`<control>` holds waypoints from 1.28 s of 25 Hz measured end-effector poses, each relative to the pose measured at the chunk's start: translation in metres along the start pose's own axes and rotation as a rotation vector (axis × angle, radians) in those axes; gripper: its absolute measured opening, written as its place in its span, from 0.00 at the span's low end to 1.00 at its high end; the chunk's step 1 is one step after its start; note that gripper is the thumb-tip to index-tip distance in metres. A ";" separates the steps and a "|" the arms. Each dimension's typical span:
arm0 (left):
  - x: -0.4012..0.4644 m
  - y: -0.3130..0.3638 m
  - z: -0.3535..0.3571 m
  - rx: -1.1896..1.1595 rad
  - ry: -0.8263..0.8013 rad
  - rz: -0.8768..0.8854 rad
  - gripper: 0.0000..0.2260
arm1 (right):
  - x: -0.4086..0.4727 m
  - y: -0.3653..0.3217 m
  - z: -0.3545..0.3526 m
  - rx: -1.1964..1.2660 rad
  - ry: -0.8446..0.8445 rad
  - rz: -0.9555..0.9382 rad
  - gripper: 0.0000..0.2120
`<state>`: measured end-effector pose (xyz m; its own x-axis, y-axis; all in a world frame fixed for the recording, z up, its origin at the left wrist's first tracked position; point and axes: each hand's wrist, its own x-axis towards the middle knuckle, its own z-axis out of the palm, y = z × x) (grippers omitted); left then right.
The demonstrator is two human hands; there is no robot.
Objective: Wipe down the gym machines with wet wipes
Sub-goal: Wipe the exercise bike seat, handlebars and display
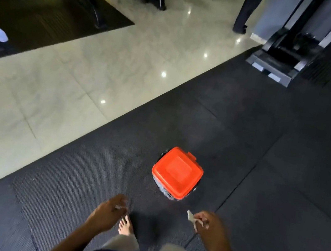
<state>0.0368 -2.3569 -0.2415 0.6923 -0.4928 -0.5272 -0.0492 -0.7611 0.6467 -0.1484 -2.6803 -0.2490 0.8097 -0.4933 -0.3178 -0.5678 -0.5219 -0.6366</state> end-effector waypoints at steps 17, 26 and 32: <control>0.192 0.102 -0.111 0.145 -0.179 0.070 0.11 | 0.216 -0.031 -0.035 -0.101 -0.094 0.079 0.09; 0.261 0.163 -0.107 0.215 -0.263 0.103 0.18 | 0.282 -0.027 -0.035 -0.237 -0.188 0.128 0.14; 0.271 0.158 -0.111 0.246 -0.264 0.081 0.19 | 0.319 -0.025 -0.034 -0.303 -0.238 0.122 0.20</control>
<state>0.2970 -2.5638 -0.2210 0.4708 -0.6228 -0.6249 -0.2897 -0.7781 0.5573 0.1189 -2.8487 -0.3106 0.7250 -0.4085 -0.5546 -0.6514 -0.6683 -0.3594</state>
